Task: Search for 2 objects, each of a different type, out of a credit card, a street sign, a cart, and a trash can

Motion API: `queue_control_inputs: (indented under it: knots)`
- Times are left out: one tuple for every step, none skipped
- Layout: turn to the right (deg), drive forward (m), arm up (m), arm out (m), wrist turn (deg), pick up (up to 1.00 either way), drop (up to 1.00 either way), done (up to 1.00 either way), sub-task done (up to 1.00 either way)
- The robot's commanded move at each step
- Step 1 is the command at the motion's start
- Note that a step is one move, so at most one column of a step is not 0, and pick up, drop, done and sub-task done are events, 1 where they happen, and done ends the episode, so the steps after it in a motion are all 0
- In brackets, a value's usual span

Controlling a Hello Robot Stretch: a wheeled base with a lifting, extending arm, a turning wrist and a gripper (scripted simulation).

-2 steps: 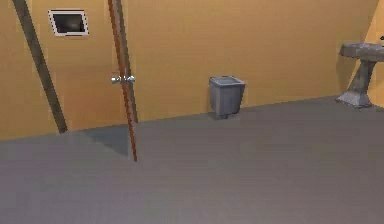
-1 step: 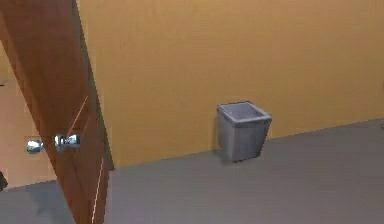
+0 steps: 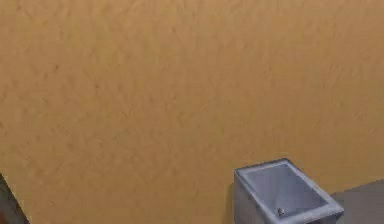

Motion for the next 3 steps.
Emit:
queue_control_inputs:
  knots:
    - [30.0,0.00,0.00,0.00,0.0,0.00,0.00,0.00,0.00]
    - [0.0,0.00,0.00,0.00,0.0,0.00,0.00,0.00,1.00]
    - [45.0,0.00,0.00,0.00,0.0,0.00,0.00,0.00,0.00]
